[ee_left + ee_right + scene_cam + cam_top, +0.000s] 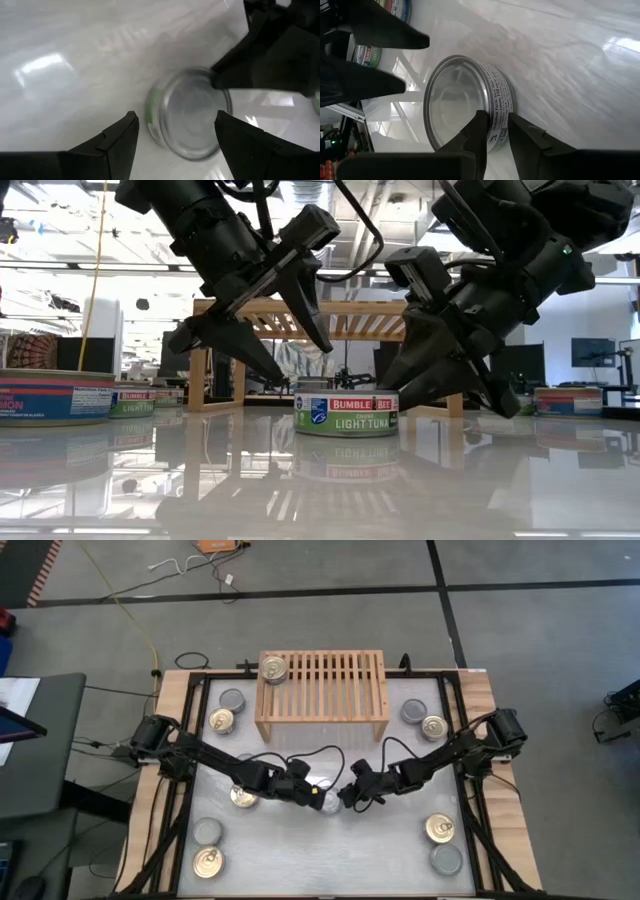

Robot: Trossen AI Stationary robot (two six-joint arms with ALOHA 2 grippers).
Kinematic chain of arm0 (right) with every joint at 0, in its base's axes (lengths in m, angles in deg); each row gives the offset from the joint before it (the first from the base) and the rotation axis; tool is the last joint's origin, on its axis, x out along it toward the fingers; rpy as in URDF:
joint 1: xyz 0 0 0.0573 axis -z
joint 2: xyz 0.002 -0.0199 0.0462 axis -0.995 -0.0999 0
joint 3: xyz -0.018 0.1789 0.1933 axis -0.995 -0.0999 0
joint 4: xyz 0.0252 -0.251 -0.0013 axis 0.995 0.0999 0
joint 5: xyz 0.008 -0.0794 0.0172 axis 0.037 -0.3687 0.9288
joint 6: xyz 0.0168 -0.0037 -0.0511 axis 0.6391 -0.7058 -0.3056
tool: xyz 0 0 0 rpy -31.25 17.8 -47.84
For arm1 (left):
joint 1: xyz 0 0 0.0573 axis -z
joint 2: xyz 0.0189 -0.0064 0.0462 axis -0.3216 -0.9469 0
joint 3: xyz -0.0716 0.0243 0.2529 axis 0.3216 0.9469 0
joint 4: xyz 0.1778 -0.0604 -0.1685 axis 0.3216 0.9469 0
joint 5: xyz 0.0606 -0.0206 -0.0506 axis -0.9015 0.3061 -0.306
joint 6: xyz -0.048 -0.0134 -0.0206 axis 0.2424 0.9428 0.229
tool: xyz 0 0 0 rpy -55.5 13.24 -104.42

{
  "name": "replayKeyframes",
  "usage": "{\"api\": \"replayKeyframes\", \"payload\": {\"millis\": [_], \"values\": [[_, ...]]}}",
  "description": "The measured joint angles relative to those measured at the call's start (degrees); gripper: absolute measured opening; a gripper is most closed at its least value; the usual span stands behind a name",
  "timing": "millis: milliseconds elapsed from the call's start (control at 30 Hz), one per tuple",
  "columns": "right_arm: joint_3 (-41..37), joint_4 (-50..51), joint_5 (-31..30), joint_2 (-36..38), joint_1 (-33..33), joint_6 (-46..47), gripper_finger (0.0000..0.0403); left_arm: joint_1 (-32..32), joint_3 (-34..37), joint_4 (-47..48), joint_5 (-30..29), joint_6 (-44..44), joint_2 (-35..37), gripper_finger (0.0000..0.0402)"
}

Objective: Stack canned seafood by type on shelf
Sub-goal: Put the green tuna can on the shelf

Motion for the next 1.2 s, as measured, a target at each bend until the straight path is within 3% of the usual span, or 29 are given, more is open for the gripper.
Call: {"api": "replayKeyframes", "payload": {"millis": [133,400,833,1200], "values": [[0.0,0.09,0.0,0.0,0.0,-0.02,0.0098,0.23,0.0,-0.15,5.08,3.68,0.04,0.0249],[-0.02,0.16,0.0,0.0,-0.15,0.2,0.0057,1.44,0.02,-1.77,6.02,7.12,-0.36,0.0249],[-0.07,0.41,-0.07,-0.07,-0.22,0.41,0.0045,3.85,12.45,-28.1,2.81,14.19,-0.51,0.0249],[-0.12,2.16,-0.46,-0.2,-0.22,3.33,0.003,3.85,12.44,-28.07,4.69,15.79,-0.49,0.0249]]}}
